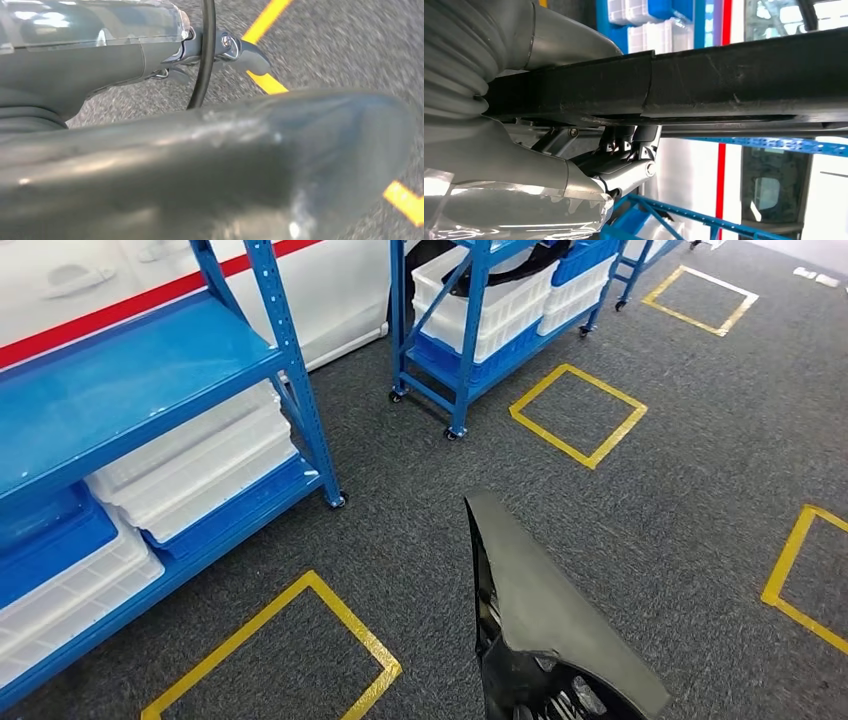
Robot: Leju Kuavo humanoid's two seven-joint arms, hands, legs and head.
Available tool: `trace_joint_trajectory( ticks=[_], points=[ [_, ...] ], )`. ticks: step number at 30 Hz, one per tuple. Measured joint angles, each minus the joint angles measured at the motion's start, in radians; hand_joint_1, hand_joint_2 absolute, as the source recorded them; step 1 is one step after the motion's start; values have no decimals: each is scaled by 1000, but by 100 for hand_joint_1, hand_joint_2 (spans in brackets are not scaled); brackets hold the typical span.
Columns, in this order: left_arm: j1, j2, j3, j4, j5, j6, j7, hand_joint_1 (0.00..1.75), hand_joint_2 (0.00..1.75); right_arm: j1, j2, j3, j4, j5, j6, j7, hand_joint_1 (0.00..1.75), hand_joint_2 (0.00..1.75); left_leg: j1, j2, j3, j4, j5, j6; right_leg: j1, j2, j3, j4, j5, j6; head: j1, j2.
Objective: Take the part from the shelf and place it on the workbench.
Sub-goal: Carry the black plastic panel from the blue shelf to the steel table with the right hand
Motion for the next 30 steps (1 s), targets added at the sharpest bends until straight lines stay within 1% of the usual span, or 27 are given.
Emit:
trace_joint_trajectory(
  ticks=[1, 2, 3, 4, 5, 6, 7, 8, 9, 10, 11, 12, 13, 14, 15, 16, 17, 18, 19, 20, 21, 22, 23, 24, 25, 26, 30],
  points=[
    [2, 0, 0, 0, -1, 0, -1, 0, 0, -1, 2, -4, -2, -3, 4, -1, 175, 175, -2, 17, 0, -1, 1, 3, 1, -31, -32, 65, -35, 2, 0, 0],
    [3, 0, 0, 0, -1, 0, -1, 0, 0, -1, 2, -7, -2, -4, 6, -1, 175, 175, -4, 35, -1, -1, 0, 4, -1, -45, -62, 129, -62, 5, 0, 0],
    [5, 0, 1, 0, -2, 0, -1, 0, 0, 0, 3, -10, -3, -5, 7, -1, 175, 175, -5, 51, -2, 0, -1, 4, -4, -53, -81, 171, -73, 9, 0, 0],
    [5, 0, 1, 0, -2, 0, -2, 0, 0, 2, 3, -13, -3, -6, 8, -1, 175, 175, -6, 67, -2, 0, -2, 4, -7, -57, -83, 178, -65, 11, 0, 0],
    [4, 0, 1, 0, -3, 1, -2, 0, 0, 4, 3, -16, -4, -6, 9, -1, 175, 175, -7, 82, -1, 0, -4, 2, -9, -63, -64, 147, -41, 13, 0, 0],
    [2, 0, 1, 0, -4, 1, -3, 0, 0, 5, 3, -19, -5, -6, 9, -1, 175, 175, -7, 94, 2, 1, -6, -1, -11, -74, -27, 83, -8, 14, 0, 0],
    [1, 0, 1, 0, -5, 2, -3, 0, 0, 5, 3, -23, -6, -6, 10, -1, 175, 175, -8, 105, 3, 2, -10, -5, -9, -96, 14, 11, 16, 13, 0, 0],
    [0, -1, 1, 0, -7, 2, -3, 0, 0, 5, 3, -25, -7, -6, 11, -1, 175, 175, -11, 115, 5, 4, -14, -10, -7, -113, 45, -47, 33, 9, 0, 0],
    [-1, -1, 1, 0, -9, 2, -3, 0, 0, 5, 3, -27, -10, -6, 13, -1, 175, 175, -13, 124, 6, 6, -18, -16, -3, -125, 64, -82, 39, 4, 0, 0],
    [-2, -1, 1, 0, -10, 3, -3, 0, 0, 6, 3, -30, -13, -5, 16, -1, 175, 175, -16, 133, 8, 6, -21, -21, 2, -127, 68, -95, 36, -1, 0, 0],
    [-3, -1, 1, 0, -11, 3, -3, 0, 0, 8, 3, -32, -15, -5, 18, -2, 175, 175, -16, 143, 12, 6, -23, -26, 4, -114, 65, -95, 37, -7, 0, 0],
    [-4, -1, 2, 0, -12, 3, -2, 0, 0, 10, 3, -34, -18, -5, 19, -2, 175, 175, -15, 148, 15, 5, -26, -32, 3, -103, 65, -98, 39, -13, 0, 0],
    [-5, -1, 2, 0, -13, 3, -2, 0, 0, 11, 3, -35, -20, -5, 20, -2, 175, 175, -13, 136, 15, 12, -35, -38, 2, -93, 65, -101, 41, -19, 0, 0],
    [-6, -1, 2, 0, -14, 2, -3, 0, 0, 12, 3, -35, -22, -5, 20, -2, 175, 175, -10, 113, 9, 33, -53, -43, 0, -83, 66, -105, 45, -25, 0, 0],
    [-5, -1, 2, 0, -15, 2, -3, 0, 0, 12, 2, -35, -25, -5, 21, -2, 175, 175, -8, 84, -10, 76, -83, -47, -3, -73, 66, -108, 47, -30, 0, 0],
    [-4, -1, 2, 0, -15, 2, -3, 0, 0, 12, 2, -35, -26, -5, 21, -2, 175, 175, -6, 54, -37, 138, -118, -49, -2, -63, 65, -108, 49, -33, 0, 0],
    [-2, -1, 2, 0, -16, 2, -2, 0, 0, 11, 1, -36, -26, -5, 21, -2, 175, 175, -6, 40, -69, 209, -150, -50, -1, -52, 63, -107, 49, -35, 0, 0],
    [0, -1, 2, 0, -16, 2, -2, 0, 0, 11, 1, -36, -26, -5, 22, -1, 175, 175, -6, 35, -97, 267, -168, -51, 0, -39, 62, -106, 49, -36, 0, 0],
    [1, -1, 2, 0, -17, 2, -2, 0, 0, 11, 1, -36, -26, -5, 22, 0, 175, 175, -6, 32, -112, 294, -165, -51, 1, -24, 61, -104, 49, -36, 0, 0],
    [2, -1, 2, 0, -19, 2, -1, 0, 0, 12, 1, -36, -26, -5, 23, 1, 175, 175, -5, 30, -108, 279, -140, -49, 1, -9, 62, -102, 49, -36, 0, 0],
    [3, -1, 2, 0, -19, 2, -1, 0, 0, 12, 1, -36, -26, -5, 24, 2, 175, 175, -5, 24, -88, 228, -101, -47, 1, 6, 63, -100, 48, -35, 0, 0],
    [3, -1, 2, 0, -20, 2, -1, 0, 0, 12, 1, -37, -26, -5, 25, 3, 175, 175, -3, 4, -59, 160, -62, -45, 0, 20, 63, -97, 47, -33, 0, 0],
    [3, -1, 2, 0, -20, 2, -1, 0, 0, 11, 1, -37, -26, -4, 26, 4, 175, 175, -1, -21, -34, 98, -36, -42, 1, 33, 62, -95, 47, -30, 0, 0],
    [3, -1, 2, 0, -21, 2, -1, 0, 0, 11, 1, -37, -26, -4, 27, 5, 175, 175, 0, -44, -17, 57, -22, -40, 2, 41, 61, -92, 46, -27, 0, 0],
    [3, -1, 2, 0, -21, 2, -1, 0, 0, 11, 1, -38, -26, -3, 27, 6, 175, 175, 1, -62, -10, 37, -21, -39, 4, 46, 60, -90, 46, -25, 0, 0],
    [3, -1, 2, 0, -21, 2, -1, 0, 0, 11, 1, -38, -26, -3, 27, 6, 175, 175, 0, -67, -9, 34, -23, -39, 5, 48, 59, -89, 46, -24, 0, 0],
    [3, -1, 2, 0, -21, 2, -1, 0, 0, 10, 1, -38, -26, -3, 28, 7, 175, 175, 1, -67, -9, 31, -23, -39, 5, 50, 58, -88, 47, -23, 0, 0]
  ],
)
